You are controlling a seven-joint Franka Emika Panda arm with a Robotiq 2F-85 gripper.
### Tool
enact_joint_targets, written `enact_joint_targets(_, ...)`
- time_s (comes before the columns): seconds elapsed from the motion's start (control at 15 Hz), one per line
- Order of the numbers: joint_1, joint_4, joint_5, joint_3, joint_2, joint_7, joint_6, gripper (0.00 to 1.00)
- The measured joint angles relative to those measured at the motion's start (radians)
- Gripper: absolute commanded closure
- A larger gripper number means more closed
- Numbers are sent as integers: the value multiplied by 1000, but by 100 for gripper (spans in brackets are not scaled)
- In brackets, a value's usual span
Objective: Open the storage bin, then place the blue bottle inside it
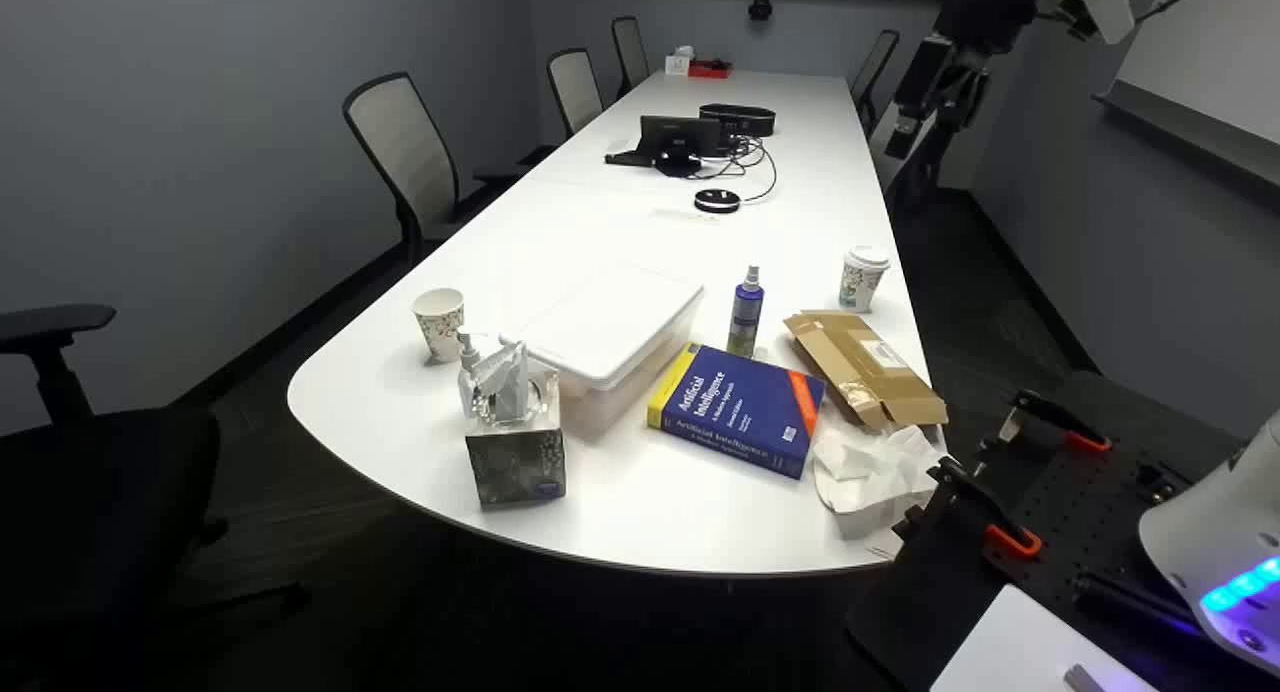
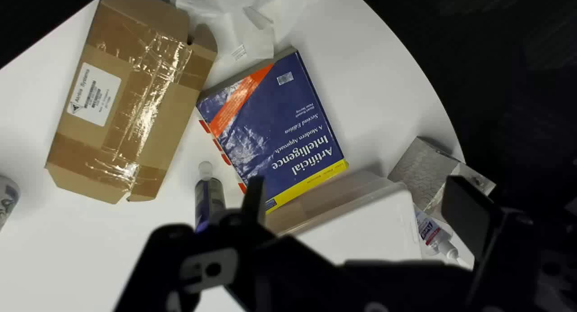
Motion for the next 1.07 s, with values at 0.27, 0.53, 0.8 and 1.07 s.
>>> enact_joint_targets(0.27,0,0,0,0,0,0,0,0)
enact_joint_targets(0.53,-6,11,-12,32,14,35,15,0)
enact_joint_targets(0.8,-7,75,-99,162,117,188,113,0)
enact_joint_targets(1.07,-7,193,-266,290,292,377,183,0)
